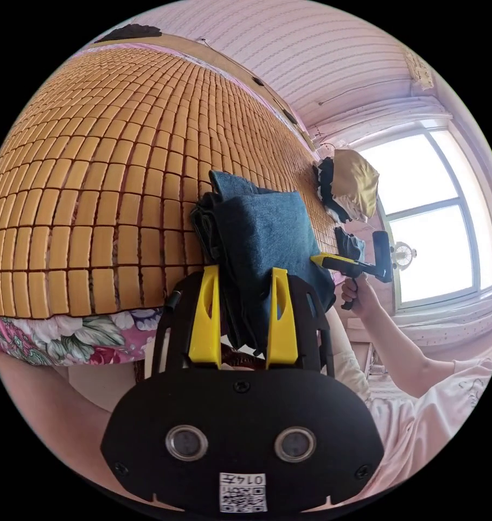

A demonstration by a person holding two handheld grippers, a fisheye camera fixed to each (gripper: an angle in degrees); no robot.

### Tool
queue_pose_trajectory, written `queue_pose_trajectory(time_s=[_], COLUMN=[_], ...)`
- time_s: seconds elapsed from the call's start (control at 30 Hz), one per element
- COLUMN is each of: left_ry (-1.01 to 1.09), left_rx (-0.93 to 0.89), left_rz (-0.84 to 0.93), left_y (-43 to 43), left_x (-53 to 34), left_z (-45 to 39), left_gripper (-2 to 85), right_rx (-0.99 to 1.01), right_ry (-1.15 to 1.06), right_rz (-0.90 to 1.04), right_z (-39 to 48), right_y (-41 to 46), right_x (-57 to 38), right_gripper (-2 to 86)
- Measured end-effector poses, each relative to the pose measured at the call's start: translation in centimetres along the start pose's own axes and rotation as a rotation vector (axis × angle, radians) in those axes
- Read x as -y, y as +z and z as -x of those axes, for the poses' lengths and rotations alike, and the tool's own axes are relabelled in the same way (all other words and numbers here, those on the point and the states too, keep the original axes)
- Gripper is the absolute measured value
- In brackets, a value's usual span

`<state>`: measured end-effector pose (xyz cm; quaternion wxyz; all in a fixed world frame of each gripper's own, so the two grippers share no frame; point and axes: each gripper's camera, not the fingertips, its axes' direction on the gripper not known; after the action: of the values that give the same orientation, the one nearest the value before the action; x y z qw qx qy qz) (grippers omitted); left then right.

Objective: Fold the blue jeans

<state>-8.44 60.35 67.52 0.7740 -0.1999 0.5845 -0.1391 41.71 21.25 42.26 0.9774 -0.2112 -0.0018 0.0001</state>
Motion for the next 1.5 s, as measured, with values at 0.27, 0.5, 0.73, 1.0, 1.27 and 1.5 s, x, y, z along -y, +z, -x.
queue_pose_trajectory(time_s=[0.27, 0.5, 0.73, 1.0, 1.27, 1.5], left_ry=[0.013, 0.054, 0.274, 0.558, 0.742, 0.808], left_rx=[-0.022, -0.069, -0.286, -0.632, -0.206, -0.308], left_rz=[0.073, 0.067, 0.092, 0.088, 0.371, 0.393], left_y=[-1.3, -1.6, 4.4, 16.4, 35.2, 25.9], left_x=[0.3, -1.5, -1.4, 2.0, 5.2, 3.5], left_z=[-2.0, -6.3, -20.8, -48.0, -70.4, -66.6], left_gripper=[7.6, 5.3, 4.9, 5.2, 2.1, -0.5], right_rx=[-0.052, -0.103, -0.205, -0.538, -0.148, -0.282], right_ry=[-0.099, -0.304, -0.367, -0.109, 0.565, 0.601], right_rz=[-0.039, -0.204, -0.436, -0.600, -0.479, -0.656], right_z=[3.3, 7.2, 4.8, -7.7, -31.0, -26.5], right_y=[-1.9, -9.2, -21.2, -35.8, -23.4, -19.8], right_x=[-2.3, -7.4, -15.4, -23.8, -22.2, -21.5], right_gripper=[6.8, 4.0, 3.6, 5.0, 1.0, -0.4])
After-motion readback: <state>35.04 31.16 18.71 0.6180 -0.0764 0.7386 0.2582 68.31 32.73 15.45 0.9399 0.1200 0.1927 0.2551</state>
